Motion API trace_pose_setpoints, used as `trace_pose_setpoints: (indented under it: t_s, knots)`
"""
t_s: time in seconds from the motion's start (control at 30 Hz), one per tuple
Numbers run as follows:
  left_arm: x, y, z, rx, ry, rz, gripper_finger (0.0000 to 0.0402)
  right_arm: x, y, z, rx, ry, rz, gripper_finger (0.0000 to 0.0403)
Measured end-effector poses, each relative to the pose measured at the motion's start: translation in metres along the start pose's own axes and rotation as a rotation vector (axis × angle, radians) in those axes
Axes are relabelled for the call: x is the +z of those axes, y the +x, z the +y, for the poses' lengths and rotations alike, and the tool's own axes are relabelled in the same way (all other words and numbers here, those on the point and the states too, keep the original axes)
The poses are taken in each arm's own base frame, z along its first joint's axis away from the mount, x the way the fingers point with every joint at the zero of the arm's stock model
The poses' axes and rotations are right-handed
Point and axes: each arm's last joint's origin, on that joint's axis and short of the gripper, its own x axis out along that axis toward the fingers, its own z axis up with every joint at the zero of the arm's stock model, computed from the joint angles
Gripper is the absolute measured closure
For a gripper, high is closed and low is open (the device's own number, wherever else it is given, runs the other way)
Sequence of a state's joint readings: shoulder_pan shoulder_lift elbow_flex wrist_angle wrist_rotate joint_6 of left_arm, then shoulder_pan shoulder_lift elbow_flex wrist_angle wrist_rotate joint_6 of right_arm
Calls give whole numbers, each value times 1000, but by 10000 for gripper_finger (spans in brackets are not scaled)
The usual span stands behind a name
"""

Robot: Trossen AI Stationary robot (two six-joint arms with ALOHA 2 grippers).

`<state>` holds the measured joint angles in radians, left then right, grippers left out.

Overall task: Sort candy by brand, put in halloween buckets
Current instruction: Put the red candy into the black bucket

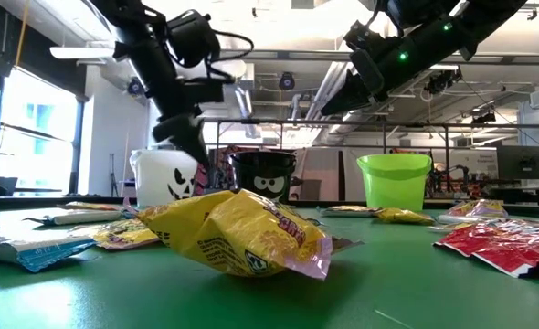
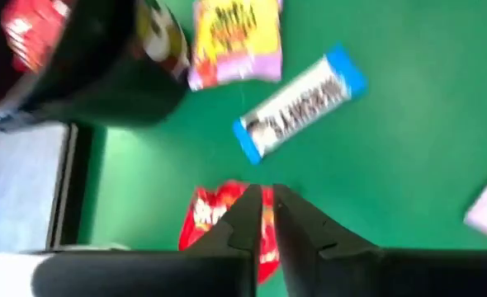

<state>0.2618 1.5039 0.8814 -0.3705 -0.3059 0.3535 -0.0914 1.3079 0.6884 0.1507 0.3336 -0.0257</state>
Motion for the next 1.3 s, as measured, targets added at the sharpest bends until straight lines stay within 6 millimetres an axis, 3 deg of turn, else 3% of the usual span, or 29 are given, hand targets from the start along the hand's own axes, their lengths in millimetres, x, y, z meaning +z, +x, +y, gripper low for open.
trace_pose_setpoints:
  t_s: [0.33,0.53,0.9,1.3]
  knots:
    - [-22,4,2,-46,181,189,260,-1,0,0,0,-5,13,402]
    - [-43,15,-4,-38,330,250,220,-2,0,0,0,-15,19,400]
    - [-51,25,-9,39,465,199,203,-2,0,0,0,-15,19,361]
    - [-52,30,-10,60,673,168,204,-2,0,0,0,-27,19,357]
